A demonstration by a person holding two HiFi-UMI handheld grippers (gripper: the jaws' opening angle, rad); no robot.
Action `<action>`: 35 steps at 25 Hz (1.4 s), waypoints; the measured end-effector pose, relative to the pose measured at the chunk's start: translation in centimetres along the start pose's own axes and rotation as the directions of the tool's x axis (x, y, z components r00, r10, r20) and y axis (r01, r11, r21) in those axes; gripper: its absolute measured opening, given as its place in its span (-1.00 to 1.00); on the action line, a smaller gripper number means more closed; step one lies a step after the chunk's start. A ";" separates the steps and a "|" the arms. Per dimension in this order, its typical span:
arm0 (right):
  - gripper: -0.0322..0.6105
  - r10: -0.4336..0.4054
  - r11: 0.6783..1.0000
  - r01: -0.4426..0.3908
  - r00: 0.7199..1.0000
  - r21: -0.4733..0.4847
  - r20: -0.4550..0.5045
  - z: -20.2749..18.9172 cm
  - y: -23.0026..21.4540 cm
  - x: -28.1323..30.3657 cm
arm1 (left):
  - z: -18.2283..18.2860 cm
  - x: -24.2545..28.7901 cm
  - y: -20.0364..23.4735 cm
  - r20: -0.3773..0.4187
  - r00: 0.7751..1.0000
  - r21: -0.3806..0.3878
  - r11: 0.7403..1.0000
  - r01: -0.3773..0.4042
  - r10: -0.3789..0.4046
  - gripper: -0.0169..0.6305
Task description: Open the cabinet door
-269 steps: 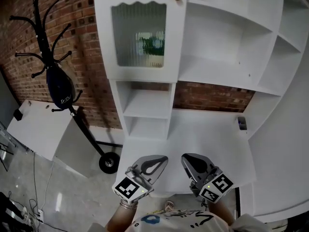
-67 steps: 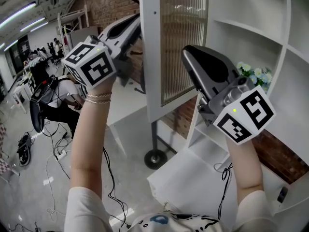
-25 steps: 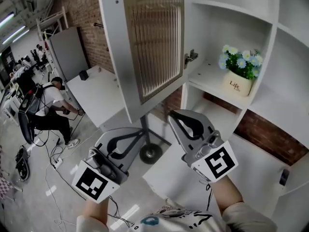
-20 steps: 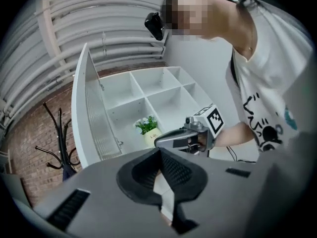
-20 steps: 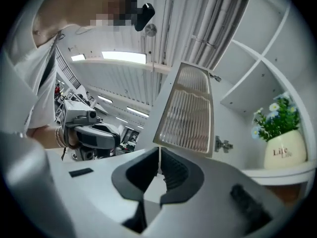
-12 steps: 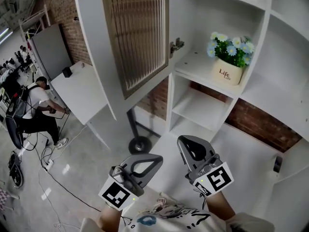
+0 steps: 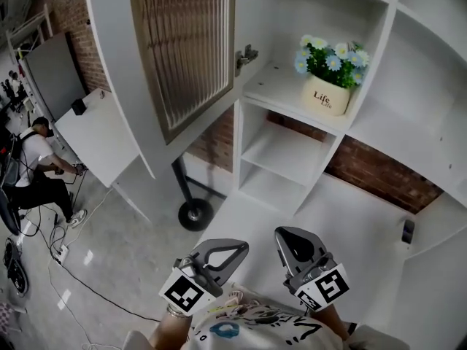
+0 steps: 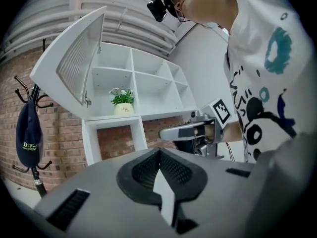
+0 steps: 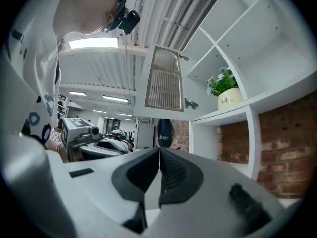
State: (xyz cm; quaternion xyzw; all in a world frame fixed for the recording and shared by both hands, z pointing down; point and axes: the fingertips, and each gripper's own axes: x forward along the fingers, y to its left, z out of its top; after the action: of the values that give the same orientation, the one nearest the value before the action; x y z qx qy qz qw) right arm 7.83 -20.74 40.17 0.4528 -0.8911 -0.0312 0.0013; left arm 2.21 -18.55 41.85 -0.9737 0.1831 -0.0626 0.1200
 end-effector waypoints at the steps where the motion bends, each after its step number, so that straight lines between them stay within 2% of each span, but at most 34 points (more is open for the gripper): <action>1: -0.81 -0.016 1.000 0.016 1.000 0.008 -0.008 -0.2 -0.1 -0.6 | -0.3 0.3 -0.3 0.002 1.000 -0.012 1.000 0.013 -0.013 -0.90; 4: -0.81 -0.071 0.997 0.071 0.997 0.027 -0.024 -0.6 -0.5 -2.6 | -0.6 1.2 -1.1 0.028 0.999 -0.051 0.998 0.048 -0.046 -0.90; 9: -0.81 -0.175 0.984 0.176 0.983 0.018 -0.052 -1.2 -2.1 -5.4 | -0.3 3.0 -2.3 0.061 0.993 -0.070 0.992 0.109 -0.105 -0.90; 14: -0.81 -0.269 0.963 0.269 0.961 -0.005 -0.062 -1.2 -3.3 -8.2 | 0.0 5.0 -4.1 0.071 0.980 -0.058 0.980 0.191 -0.187 -0.90; 20: -0.82 -0.376 0.925 0.378 0.923 0.017 -0.085 -1.3 -3.9 -11.0 | 0.0 6.7 -6.6 0.065 0.955 -0.027 0.956 0.293 -0.291 -0.90; 30: -0.82 -0.476 0.876 0.482 0.871 0.020 -0.121 -3.0 -4.7 -14.3 | -0.7 8.2 -8.9 0.050 0.919 -0.030 0.919 0.392 -0.390 -0.90; 35: -0.82 -0.501 0.860 0.510 0.855 0.040 -0.131 -3.2 -4.9 -14.7 | -0.7 8.9 -9.7 0.092 0.908 -0.109 0.902 0.418 -0.409 -0.90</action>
State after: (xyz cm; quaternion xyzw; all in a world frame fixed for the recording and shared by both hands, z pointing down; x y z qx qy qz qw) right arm 20.57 -11.94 43.43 0.6716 -0.7399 0.0285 0.0284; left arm 13.69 -13.20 45.67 -0.9975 -0.0281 -0.0424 0.0484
